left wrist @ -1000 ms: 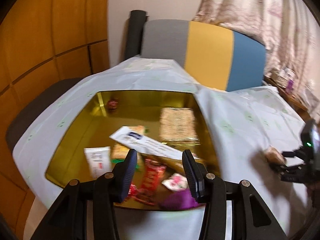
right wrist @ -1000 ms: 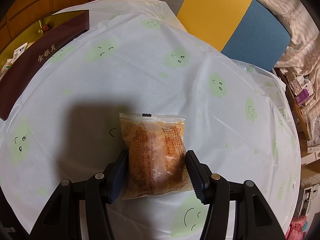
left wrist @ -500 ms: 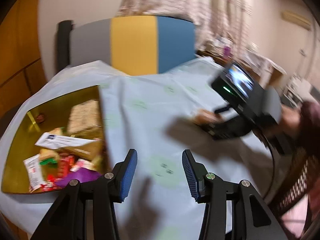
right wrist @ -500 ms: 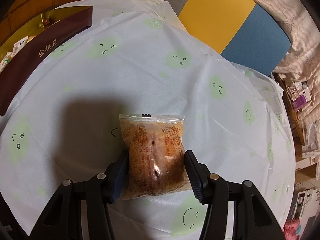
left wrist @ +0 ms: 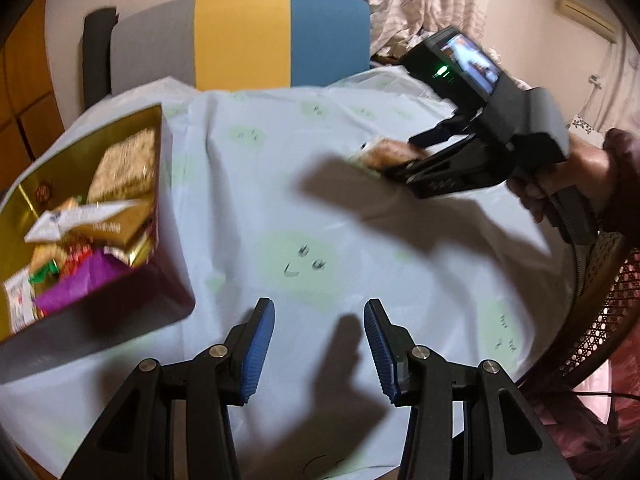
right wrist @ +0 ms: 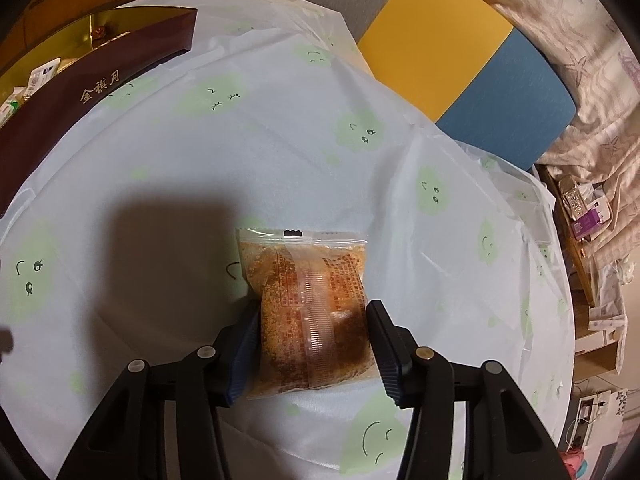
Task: Organize snacks
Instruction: 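Withdraw the left tool while right tool carries the bread bag over the tin, then lower the bread bag into the gold tin and open the right tool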
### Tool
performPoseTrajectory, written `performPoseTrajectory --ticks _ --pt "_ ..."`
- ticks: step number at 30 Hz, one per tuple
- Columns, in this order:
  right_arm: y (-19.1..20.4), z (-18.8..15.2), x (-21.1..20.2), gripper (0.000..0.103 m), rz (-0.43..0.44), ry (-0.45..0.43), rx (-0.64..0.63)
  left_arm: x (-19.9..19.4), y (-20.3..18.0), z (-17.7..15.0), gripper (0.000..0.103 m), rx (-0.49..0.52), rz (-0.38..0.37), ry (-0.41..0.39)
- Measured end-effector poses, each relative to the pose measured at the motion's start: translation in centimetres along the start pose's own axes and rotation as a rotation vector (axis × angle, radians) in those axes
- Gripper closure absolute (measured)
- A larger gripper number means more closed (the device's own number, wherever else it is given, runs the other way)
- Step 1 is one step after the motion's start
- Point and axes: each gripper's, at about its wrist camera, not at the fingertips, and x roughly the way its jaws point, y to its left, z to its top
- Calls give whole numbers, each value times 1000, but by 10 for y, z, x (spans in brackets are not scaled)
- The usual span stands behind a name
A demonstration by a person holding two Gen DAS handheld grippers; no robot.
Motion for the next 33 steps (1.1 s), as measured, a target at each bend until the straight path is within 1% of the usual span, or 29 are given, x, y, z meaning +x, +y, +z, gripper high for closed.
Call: performPoseTrajectory --ticks 6,11,12,14,18,23,27,33 --pt "-5 2 2 50 25 8 38 0 6 -7 56 -16 -2 -20" --pt "-11 8 2 51 49 46 86 1 8 -7 56 -18 2 -31" --pt "-13 10 3 51 59 53 103 0 8 -8 56 -17 5 -32" --pt "-16 14 0 51 111 53 149 -5 7 -10 56 -15 11 -40" --pt "-10 27 -12 51 187 23 169 -10 10 -12 56 -30 9 -49" --pt "13 51 -26 51 269 -22 146 -9 12 -8 56 -37 8 -56" --pt "37 67 -39 51 308 -57 113 -12 16 -9 56 -46 9 -65" --pt "60 95 -54 51 367 -114 61 -13 20 -8 56 -63 9 -73"
